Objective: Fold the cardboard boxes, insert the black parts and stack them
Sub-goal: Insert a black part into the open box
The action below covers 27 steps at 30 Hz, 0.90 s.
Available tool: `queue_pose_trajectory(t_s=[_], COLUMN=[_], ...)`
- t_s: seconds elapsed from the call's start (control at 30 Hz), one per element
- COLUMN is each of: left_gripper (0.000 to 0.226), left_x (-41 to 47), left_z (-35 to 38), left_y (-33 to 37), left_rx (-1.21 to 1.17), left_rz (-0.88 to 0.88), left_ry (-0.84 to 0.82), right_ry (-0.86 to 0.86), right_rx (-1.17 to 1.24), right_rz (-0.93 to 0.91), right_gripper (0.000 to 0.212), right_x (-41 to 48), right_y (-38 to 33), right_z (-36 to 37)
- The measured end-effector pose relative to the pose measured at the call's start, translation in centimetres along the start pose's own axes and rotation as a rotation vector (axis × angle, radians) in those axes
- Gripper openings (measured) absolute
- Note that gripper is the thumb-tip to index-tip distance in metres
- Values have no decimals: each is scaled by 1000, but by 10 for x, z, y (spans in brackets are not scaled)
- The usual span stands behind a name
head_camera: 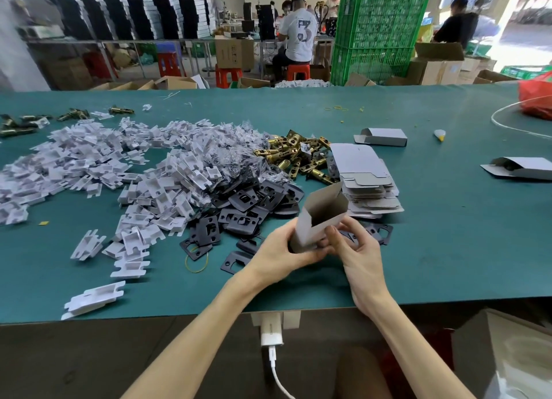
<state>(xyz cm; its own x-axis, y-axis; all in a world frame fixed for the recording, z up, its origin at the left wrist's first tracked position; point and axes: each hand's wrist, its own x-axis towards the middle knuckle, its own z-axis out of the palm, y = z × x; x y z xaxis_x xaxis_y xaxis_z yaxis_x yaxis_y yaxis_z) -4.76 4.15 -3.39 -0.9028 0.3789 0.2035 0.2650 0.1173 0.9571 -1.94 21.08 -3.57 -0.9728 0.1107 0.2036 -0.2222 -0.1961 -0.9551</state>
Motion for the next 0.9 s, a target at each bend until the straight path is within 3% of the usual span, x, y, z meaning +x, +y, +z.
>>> queue_pose_trajectory(t_s=[0.13, 0.27, 0.37, 0.43, 0.53, 0.67, 0.77, 0.9], left_gripper=[43, 34, 28, 27, 29, 32, 32, 31], left_x=[3, 2, 2, 2, 2, 4, 3, 3], left_z=[-6, -5, -6, -9, -7, -8, -9, -8], left_y=[-4, -4, -5, -7, -6, -6, -6, -6], left_rx=[-62, -138, -231, -262, -240, -235, -225, -230], left_rz=[-40, -89, -127, -145, -140, -142, -149, -150], left_ry=[99, 211, 336, 379, 378, 355, 348, 354], right_ry=[28, 40, 113, 119, -89, -283, -239, -153], right_rx=[-85, -323, -447, -658, -1126, -1492, -1714, -1798], right_rz=[16, -75, -123, -142, -99, 72, 47, 59], right_gripper=[31, 25, 35, 39, 48, 43, 49, 54], right_x=[-1, 4, 38, 74, 123, 151, 156, 159], right_y=[-1, 2, -8, -17, -23, -18, -10, -2], right_z=[4, 10, 20, 28, 42, 55, 57, 57])
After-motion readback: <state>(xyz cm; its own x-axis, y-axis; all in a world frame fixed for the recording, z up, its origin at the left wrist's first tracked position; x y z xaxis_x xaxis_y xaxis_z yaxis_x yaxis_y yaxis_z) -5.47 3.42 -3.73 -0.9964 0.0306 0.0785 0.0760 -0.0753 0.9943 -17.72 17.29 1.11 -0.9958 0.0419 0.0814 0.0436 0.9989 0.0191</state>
